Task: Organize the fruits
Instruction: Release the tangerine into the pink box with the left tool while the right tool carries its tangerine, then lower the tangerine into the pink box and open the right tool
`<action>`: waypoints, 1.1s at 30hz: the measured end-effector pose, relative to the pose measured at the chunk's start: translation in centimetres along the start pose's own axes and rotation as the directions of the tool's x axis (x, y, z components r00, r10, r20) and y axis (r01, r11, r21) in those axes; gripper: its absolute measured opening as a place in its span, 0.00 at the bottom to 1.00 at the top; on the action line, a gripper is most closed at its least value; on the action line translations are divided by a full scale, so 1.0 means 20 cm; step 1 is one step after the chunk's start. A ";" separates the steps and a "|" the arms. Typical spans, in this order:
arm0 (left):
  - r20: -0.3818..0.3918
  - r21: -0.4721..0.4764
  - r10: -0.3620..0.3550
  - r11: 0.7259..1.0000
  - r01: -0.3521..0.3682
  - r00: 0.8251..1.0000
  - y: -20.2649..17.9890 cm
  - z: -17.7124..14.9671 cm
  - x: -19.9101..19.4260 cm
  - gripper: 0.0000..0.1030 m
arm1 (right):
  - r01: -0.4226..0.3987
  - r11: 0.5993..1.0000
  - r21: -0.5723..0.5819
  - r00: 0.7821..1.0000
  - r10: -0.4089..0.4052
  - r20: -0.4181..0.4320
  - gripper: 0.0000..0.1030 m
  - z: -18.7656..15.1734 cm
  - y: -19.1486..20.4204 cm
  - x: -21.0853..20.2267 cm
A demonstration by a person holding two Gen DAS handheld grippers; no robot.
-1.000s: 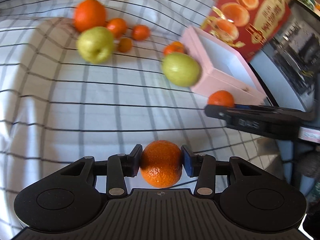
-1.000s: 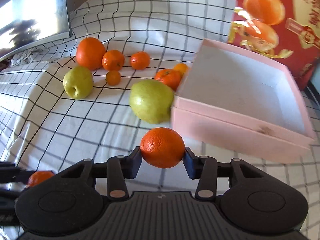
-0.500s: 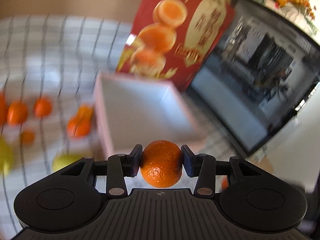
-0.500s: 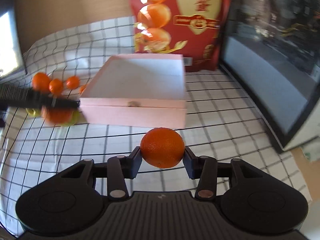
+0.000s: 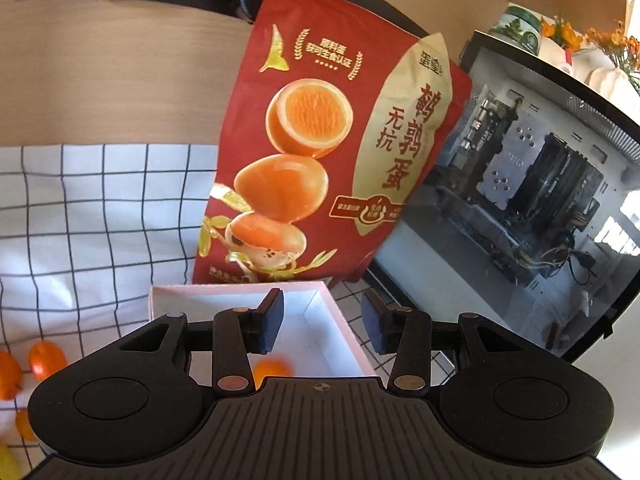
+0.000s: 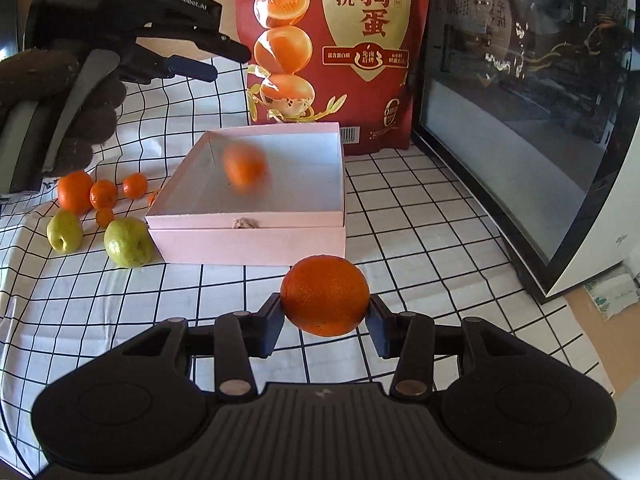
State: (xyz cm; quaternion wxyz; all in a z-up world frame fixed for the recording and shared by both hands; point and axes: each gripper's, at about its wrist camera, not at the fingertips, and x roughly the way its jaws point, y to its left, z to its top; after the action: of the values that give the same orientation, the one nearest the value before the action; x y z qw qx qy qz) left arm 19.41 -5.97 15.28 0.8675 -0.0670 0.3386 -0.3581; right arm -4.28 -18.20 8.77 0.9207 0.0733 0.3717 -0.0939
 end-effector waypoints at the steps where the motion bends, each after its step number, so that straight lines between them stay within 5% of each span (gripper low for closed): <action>1: -0.003 0.002 0.013 1.000 -0.013 1.000 0.00 -0.01 -0.01 0.46 | -0.002 1.000 0.001 1.000 0.002 -0.005 0.43 0.00 0.00 0.01; 10: -0.072 -0.026 0.017 0.999 -0.019 0.997 0.09 -0.38 -0.24 0.46 | -0.022 1.000 -0.015 0.999 0.021 -0.038 0.43 -0.03 0.03 0.08; 14: -0.146 -0.047 0.074 0.996 -0.082 0.986 0.16 -0.59 -0.35 0.46 | -0.047 0.998 -0.036 0.998 0.046 -0.033 0.43 0.00 0.06 0.10; 24: -0.209 -0.176 0.199 0.955 -0.237 0.957 0.36 -0.82 -0.54 0.46 | -0.094 0.992 -0.081 0.992 0.100 0.071 0.43 0.47 0.14 0.21; 33: -0.221 -0.183 0.269 0.933 -0.311 0.937 0.42 -0.88 -0.65 0.46 | -0.109 0.994 -0.006 0.992 0.108 -0.070 0.43 0.76 0.15 0.55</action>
State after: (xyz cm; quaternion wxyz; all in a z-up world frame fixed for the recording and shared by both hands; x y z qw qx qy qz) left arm 6.39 11.00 5.82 0.8619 -0.0744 0.4636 -0.1915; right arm 14.36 -19.78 12.22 0.9113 0.0923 0.3993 -0.0395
